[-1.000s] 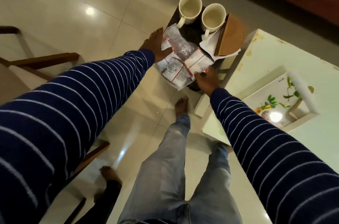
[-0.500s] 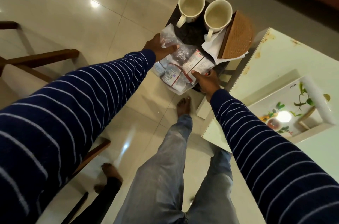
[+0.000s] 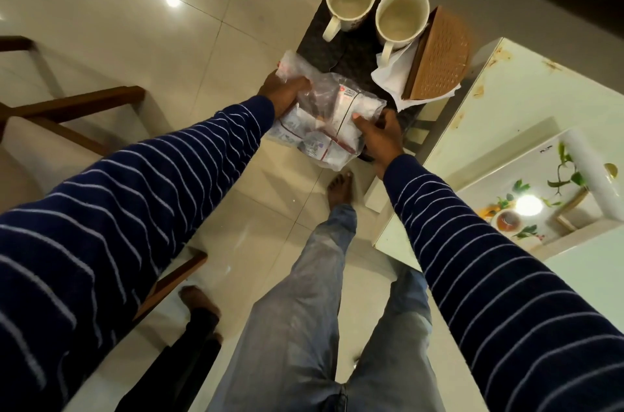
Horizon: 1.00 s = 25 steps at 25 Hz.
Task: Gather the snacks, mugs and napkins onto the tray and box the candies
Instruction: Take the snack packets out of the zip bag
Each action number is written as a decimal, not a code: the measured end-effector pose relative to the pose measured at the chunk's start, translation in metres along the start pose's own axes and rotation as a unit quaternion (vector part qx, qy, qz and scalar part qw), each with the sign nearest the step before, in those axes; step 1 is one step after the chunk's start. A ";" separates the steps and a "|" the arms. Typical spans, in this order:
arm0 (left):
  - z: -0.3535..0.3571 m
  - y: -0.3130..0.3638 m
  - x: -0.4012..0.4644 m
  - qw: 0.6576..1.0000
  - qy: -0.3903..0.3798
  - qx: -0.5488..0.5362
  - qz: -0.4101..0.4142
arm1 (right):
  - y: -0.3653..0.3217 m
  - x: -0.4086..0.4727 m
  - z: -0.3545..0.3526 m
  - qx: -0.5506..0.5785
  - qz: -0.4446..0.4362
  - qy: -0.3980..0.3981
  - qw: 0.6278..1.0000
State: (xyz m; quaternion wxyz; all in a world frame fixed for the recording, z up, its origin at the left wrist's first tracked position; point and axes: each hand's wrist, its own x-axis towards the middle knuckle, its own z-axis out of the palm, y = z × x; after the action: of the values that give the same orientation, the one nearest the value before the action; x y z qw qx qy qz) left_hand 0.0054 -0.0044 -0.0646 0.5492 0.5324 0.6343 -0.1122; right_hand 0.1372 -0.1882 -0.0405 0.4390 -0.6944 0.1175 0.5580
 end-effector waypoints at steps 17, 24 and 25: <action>-0.023 0.118 -0.250 0.947 -0.215 -0.188 0.149 | -0.054 -0.200 -0.133 -0.030 -0.265 -0.055 0.962; 0.019 0.193 -0.390 0.945 -0.179 0.011 0.275 | -0.100 -0.328 -0.257 -0.121 -0.432 -0.037 0.893; 0.031 0.201 -0.411 0.939 -0.164 0.042 0.298 | -0.102 -0.345 -0.278 -0.129 -0.449 -0.031 0.884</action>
State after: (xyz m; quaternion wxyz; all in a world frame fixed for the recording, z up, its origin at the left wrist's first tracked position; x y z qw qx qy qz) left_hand 0.1138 -0.1717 0.3480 0.6311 0.6938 0.3424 -0.0554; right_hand 0.2702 -0.4467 0.3094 0.5529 -0.7055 -0.2935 0.3323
